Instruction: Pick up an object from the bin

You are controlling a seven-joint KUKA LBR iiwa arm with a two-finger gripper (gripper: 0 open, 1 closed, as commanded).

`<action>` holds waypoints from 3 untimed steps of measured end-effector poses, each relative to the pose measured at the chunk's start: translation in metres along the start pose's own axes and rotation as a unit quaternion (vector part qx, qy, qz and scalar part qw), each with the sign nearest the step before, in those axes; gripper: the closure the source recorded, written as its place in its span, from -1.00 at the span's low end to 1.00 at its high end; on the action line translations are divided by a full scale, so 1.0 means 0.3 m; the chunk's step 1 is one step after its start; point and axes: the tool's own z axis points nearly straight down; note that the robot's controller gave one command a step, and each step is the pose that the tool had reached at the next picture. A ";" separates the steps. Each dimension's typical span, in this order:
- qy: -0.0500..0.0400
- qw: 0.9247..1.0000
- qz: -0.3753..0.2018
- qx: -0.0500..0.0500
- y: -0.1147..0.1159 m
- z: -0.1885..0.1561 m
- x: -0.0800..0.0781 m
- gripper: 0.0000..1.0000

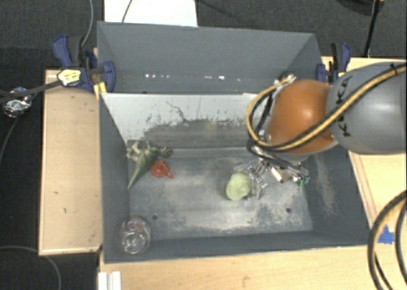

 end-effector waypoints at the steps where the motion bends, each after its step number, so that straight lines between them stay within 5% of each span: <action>1: -0.002 1.000 0.002 0.000 -0.035 -0.362 -0.048 1.00; 2: -0.001 1.000 0.003 0.000 -0.035 -0.361 -0.048 1.00; 3: -0.005 1.000 -0.013 0.002 -0.002 -0.858 -0.087 1.00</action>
Offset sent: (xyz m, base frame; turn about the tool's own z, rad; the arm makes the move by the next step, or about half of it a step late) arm 0.0000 0.0000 0.0000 0.0000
